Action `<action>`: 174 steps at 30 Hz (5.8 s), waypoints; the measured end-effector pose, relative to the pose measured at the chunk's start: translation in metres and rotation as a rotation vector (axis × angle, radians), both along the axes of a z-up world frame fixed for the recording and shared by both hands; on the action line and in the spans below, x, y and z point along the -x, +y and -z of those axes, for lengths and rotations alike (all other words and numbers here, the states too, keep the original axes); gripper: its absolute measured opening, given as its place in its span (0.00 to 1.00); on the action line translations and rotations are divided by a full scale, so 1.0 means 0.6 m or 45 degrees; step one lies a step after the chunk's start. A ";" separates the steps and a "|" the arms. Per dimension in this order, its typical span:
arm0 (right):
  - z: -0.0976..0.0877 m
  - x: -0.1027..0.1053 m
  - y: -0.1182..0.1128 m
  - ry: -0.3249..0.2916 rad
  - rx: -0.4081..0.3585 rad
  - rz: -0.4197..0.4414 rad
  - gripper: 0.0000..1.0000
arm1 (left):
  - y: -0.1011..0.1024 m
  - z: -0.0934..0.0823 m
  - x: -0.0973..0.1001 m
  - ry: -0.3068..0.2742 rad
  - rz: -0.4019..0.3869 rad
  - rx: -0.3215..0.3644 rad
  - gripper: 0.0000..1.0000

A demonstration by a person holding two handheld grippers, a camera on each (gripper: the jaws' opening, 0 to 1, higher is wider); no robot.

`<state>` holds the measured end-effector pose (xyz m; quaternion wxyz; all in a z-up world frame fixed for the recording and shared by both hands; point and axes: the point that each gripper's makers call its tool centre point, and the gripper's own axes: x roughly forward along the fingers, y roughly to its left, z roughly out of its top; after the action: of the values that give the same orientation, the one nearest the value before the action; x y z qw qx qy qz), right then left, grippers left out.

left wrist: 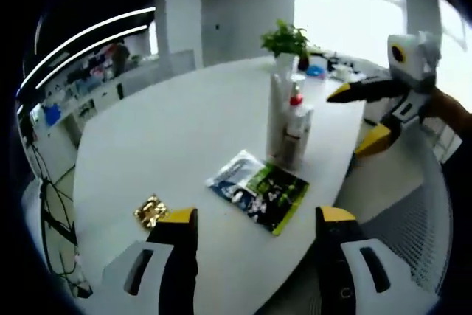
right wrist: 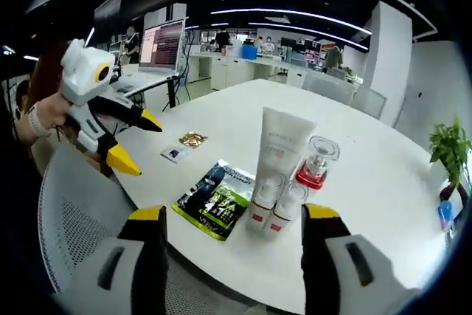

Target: Arrange the skincare products in the storage area until every visible bottle or jar stands upright without overlapping.

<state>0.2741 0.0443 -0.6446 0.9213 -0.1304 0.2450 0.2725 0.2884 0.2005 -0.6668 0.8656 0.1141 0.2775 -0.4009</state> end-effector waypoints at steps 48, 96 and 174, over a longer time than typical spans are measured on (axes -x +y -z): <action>-0.017 0.022 -0.087 -0.093 -0.031 -0.233 1.00 | -0.028 -0.004 0.046 -0.003 -0.302 -0.028 0.97; 0.005 -0.018 -0.125 -0.012 -0.017 -0.166 0.78 | 0.108 0.165 -0.142 0.330 -0.739 -0.193 0.79; 0.018 -0.012 -0.127 0.027 0.004 -0.171 0.74 | 0.146 0.196 -0.142 0.494 -0.549 -0.381 0.37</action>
<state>0.2816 -0.0319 -0.6555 0.8980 -0.1451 0.2458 0.3347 0.3736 0.2883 -0.7844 0.8352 0.1003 0.5108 -0.1773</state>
